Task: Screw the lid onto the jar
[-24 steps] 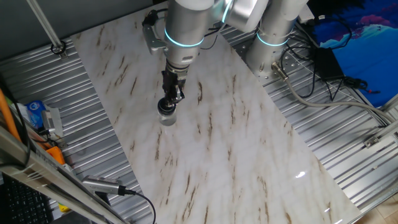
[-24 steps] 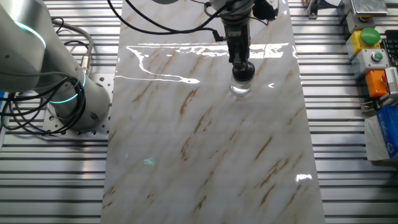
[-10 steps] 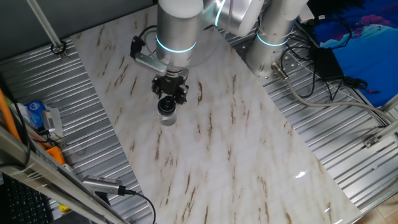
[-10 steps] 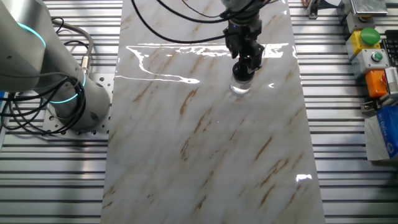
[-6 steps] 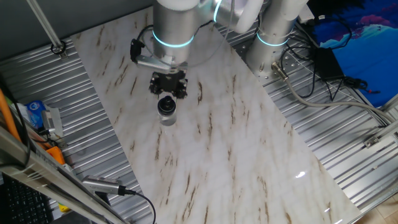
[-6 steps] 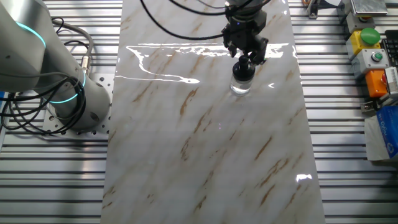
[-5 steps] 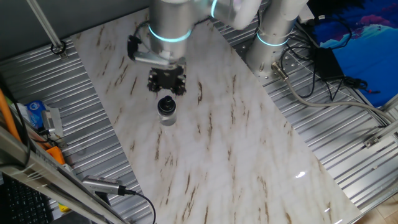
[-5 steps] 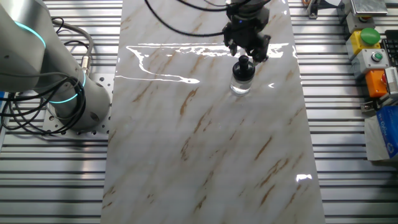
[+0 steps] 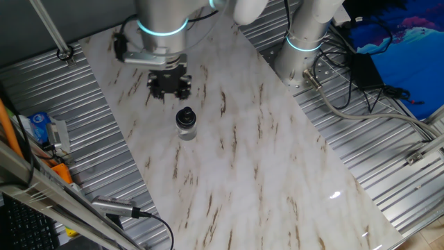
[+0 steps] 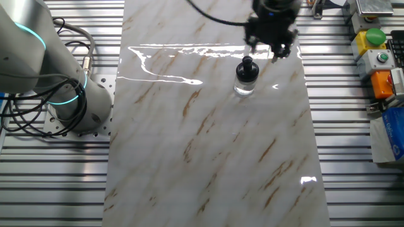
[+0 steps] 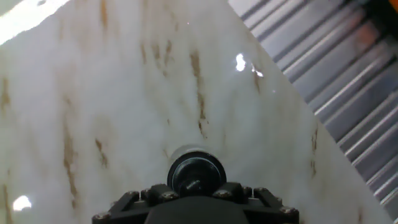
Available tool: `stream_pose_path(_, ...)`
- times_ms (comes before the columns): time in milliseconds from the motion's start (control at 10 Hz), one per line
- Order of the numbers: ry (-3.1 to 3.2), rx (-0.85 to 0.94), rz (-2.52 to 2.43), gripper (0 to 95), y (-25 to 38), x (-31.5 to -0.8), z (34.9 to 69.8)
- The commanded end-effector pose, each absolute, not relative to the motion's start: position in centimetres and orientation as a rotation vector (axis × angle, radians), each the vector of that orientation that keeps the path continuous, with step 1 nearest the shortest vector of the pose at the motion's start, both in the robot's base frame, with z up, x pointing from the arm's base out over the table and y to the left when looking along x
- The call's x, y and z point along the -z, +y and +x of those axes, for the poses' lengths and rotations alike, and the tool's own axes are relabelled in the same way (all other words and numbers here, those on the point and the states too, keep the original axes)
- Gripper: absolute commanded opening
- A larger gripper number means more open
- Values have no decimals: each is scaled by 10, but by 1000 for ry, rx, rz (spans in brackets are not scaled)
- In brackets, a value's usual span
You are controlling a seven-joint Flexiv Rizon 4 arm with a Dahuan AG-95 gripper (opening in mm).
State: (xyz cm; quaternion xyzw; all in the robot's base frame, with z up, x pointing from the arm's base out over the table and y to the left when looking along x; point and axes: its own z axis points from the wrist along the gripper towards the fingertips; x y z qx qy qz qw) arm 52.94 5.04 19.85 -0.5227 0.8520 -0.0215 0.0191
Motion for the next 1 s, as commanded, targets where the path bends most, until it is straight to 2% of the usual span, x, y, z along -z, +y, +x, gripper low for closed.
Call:
stream_pose_path(100,2475,29,-1806,0,36,-187,551)
stream_pose_path(300,2462,39,-1831,0,29,-175,568)
stream_pose_path(1000,2674,57,-1553,0,27,-168,570)
